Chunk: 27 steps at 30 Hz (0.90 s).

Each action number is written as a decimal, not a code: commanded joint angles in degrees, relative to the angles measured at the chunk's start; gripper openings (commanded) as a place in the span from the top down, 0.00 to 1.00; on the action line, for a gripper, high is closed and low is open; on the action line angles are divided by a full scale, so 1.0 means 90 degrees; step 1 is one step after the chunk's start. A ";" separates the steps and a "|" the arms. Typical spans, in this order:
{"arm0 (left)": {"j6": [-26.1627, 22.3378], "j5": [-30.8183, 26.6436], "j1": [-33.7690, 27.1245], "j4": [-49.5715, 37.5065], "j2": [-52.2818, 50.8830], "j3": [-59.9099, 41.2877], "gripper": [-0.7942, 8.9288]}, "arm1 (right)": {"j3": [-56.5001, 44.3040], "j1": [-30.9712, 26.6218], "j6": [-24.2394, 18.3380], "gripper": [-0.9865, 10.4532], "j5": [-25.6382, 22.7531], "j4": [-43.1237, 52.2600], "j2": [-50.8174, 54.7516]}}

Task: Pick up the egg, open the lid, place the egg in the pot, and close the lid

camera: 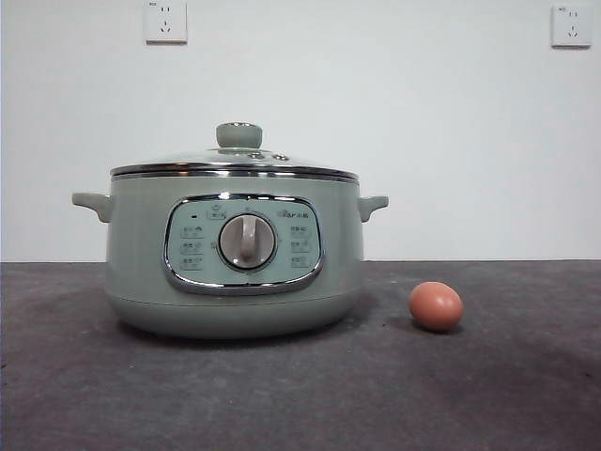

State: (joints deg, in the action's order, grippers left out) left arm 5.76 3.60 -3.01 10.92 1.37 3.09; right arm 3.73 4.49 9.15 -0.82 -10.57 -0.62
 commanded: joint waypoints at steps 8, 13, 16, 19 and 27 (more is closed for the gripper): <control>0.0554 0.0515 -0.0019 0.0607 0.0646 0.1389 0.92 | 0.1477 0.0000 0.0206 0.92 0.0240 -0.0255 -0.0595; 0.0537 0.0964 -0.0019 0.1027 0.1309 0.2363 0.92 | 0.2569 0.0000 0.0153 0.92 0.0612 -0.0835 -0.1367; 0.0435 0.1387 -0.0019 0.1421 0.1778 0.3028 0.92 | 0.3276 0.0000 -0.0107 0.92 0.0957 -0.1433 -0.1921; 0.0262 0.1785 -0.0019 0.1829 0.2210 0.3667 0.92 | 0.3959 0.0000 -0.0427 0.92 0.1304 -0.2042 -0.2443; -0.0250 0.2395 -0.0015 0.3172 0.3050 0.5115 0.92 | 0.5637 0.0000 -0.1090 0.92 0.2123 -0.3721 -0.3648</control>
State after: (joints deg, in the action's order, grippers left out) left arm 5.76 24.64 -3.01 38.54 28.58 48.49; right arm 53.43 4.49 1.65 17.69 -42.94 -32.82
